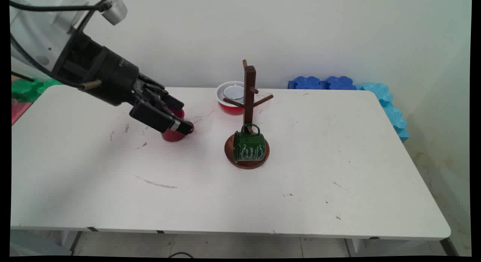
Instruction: Pick up the green mug from the rack
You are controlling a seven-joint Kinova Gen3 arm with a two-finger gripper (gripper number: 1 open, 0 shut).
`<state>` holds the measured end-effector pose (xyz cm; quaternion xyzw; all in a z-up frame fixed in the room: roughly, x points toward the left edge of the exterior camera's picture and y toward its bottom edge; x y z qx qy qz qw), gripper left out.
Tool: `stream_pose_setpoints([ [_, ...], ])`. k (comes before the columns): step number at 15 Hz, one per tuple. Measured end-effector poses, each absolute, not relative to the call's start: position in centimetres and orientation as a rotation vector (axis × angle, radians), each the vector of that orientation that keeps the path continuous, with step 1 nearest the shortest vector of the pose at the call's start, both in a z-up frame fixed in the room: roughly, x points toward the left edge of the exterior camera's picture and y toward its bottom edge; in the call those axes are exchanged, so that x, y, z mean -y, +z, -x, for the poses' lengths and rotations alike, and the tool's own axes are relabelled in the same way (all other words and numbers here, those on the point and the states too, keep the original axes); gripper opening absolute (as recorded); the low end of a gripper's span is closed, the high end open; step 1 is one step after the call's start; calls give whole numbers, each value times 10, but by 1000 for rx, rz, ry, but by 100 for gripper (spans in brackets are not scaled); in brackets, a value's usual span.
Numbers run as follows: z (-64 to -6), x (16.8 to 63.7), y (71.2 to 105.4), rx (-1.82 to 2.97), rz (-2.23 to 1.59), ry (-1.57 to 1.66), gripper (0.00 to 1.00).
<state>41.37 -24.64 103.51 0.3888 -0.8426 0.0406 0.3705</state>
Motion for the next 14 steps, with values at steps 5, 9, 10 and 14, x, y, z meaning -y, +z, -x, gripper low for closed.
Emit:
stream_pose_setpoints([
  [5,-410,248,1024,2157,-1041,93,100],
  [9,-409,250,1005,2156,-1081,91,100],
  [10,-408,251,1002,2156,-1087,91,100],
  [14,-407,256,979,2151,-1112,98,100],
])
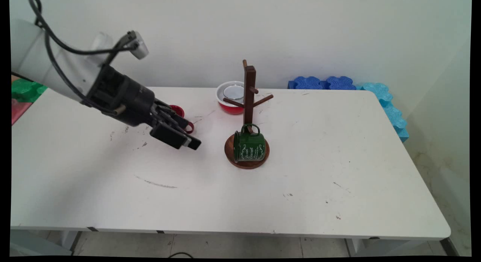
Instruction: Pick up the green mug from the rack
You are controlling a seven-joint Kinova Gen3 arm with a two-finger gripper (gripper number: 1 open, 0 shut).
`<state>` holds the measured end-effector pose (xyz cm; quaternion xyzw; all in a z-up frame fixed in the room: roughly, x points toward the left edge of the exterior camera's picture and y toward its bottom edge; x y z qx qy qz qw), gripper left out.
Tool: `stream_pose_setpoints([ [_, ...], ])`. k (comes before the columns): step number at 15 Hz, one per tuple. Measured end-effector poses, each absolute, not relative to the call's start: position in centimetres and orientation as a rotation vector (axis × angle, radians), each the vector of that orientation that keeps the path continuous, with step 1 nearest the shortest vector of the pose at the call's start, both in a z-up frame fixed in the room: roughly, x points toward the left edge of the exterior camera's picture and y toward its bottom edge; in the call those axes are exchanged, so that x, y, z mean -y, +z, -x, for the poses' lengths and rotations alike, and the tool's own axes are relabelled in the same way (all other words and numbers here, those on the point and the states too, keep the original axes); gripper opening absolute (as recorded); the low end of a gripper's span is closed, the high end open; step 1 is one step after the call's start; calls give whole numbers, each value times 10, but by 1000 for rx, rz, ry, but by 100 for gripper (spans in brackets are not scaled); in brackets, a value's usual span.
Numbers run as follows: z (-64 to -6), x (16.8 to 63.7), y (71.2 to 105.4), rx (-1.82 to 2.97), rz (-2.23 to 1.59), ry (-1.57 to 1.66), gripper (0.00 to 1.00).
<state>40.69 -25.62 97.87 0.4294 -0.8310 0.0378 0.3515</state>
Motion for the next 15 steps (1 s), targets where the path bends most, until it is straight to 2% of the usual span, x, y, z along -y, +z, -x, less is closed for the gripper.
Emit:
stream_pose_setpoints([
  [15,-392,290,901,2068,-1158,108,100],
])
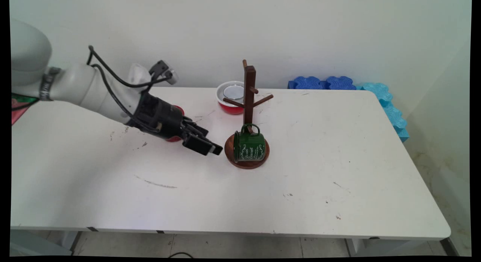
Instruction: Pick up the green mug from the rack
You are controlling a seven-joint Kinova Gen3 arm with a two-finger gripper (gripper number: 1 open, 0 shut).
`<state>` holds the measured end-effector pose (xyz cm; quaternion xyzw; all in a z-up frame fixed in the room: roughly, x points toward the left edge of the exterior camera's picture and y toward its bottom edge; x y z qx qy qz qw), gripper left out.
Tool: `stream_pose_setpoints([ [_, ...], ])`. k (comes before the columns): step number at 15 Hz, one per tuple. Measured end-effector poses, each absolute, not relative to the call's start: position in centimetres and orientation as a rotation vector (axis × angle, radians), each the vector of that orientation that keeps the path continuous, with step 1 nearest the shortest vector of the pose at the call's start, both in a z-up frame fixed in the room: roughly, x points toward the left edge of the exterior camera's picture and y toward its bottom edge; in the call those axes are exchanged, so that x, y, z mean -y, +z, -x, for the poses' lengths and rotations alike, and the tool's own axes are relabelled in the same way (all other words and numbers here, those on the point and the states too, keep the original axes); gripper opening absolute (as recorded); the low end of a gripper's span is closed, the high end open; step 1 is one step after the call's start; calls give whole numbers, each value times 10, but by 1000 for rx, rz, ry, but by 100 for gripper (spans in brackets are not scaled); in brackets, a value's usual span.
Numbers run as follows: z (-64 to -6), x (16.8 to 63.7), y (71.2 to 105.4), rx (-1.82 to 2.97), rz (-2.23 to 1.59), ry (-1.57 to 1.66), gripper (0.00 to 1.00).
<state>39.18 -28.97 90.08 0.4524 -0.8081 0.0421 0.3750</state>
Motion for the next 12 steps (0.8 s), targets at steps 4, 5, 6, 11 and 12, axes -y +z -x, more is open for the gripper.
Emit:
stream_pose_setpoints([
  [4,-384,295,885,2054,-1149,91,100],
  [5,-382,297,880,2052,-1147,87,100],
  [6,-381,298,878,2050,-1146,85,100],
  [11,-372,305,859,2037,-1137,71,100],
  [12,-370,306,855,2034,-1135,68,100],
])
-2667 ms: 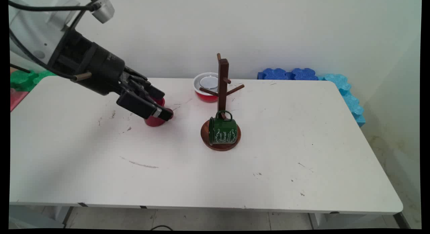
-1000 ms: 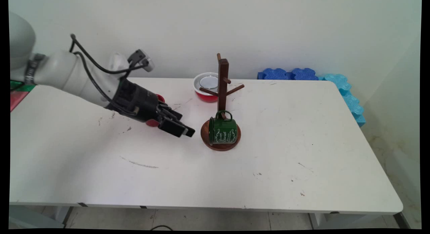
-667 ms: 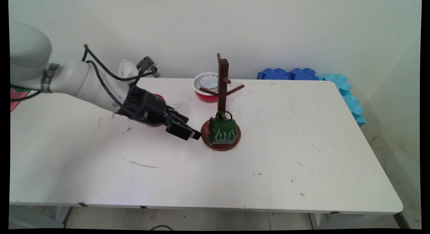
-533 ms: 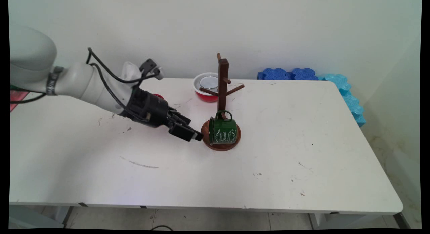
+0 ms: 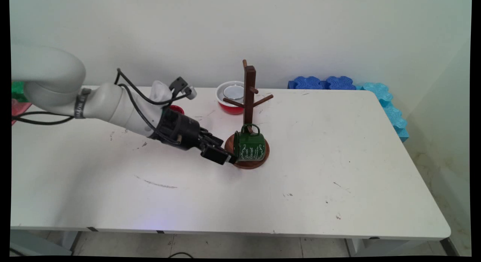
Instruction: Pick up the green mug from the rack
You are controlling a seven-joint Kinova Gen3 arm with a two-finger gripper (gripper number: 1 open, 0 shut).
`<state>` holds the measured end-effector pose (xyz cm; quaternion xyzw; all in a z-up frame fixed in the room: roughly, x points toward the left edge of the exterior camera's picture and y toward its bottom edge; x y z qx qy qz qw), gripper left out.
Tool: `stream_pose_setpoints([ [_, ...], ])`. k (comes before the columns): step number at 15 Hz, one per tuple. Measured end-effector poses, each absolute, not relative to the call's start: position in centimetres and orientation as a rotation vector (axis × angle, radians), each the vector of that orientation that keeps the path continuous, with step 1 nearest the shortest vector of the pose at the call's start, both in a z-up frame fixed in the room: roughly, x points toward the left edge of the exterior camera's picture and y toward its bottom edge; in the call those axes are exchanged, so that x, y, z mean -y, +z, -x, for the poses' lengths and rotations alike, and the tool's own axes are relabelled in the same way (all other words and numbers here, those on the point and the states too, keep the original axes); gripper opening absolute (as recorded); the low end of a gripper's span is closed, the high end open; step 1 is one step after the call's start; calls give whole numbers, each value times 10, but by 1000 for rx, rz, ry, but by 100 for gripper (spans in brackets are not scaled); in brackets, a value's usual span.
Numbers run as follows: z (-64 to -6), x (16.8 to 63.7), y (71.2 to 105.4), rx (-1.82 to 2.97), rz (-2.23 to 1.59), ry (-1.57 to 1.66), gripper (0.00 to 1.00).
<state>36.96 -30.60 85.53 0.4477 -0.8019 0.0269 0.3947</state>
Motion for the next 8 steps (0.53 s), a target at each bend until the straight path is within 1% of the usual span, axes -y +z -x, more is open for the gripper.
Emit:
stream_pose_setpoints([
  [8,-356,315,838,2011,-1130,57,100],
])
